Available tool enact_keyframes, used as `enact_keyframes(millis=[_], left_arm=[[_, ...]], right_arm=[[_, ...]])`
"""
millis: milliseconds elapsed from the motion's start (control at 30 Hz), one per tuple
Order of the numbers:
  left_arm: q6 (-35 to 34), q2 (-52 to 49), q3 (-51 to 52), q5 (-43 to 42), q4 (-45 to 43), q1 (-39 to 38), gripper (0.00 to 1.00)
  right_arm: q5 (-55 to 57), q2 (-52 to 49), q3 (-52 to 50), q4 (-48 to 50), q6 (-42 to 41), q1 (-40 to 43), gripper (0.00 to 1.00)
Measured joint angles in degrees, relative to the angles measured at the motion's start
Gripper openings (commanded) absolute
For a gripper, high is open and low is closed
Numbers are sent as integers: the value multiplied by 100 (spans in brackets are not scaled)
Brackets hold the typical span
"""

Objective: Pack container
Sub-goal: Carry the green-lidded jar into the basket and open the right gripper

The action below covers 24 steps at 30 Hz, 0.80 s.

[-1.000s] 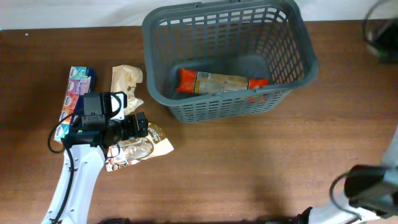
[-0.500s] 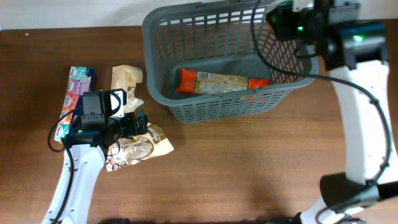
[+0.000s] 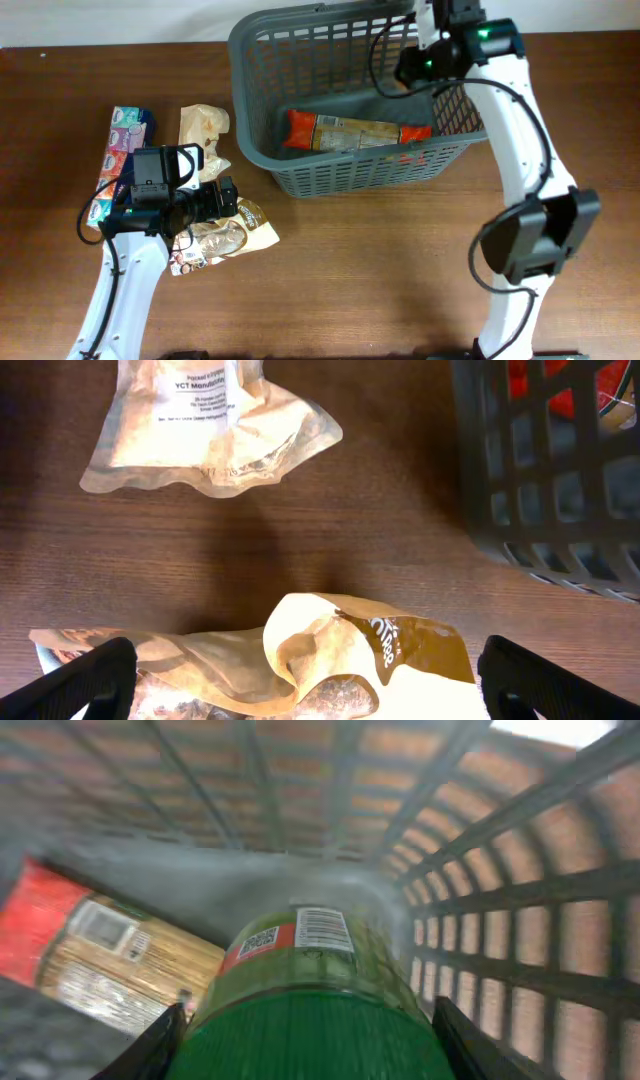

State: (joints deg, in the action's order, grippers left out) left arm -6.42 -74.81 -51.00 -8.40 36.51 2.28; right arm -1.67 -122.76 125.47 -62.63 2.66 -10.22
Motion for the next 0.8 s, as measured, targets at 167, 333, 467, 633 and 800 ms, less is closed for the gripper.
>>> enact_keyframes(millis=[167,333,467,633,800], left_arm=[[0,0,0,0,107,0,99],[0,0,0,0,170,0,99],[0,-2,0,2,170,0,99],[0,0,0,22,168,0,99],[0,0,0,24,168,0,99]], right_arm=[[-103,-435,0,-168,15,0,4],[-229,-848,0,-321,13,0,4],[-260,-901,0,-341,17,0,10],[-291,-901,0,-363,17,0,72],[-304,-901,0,-376,28,0,86]])
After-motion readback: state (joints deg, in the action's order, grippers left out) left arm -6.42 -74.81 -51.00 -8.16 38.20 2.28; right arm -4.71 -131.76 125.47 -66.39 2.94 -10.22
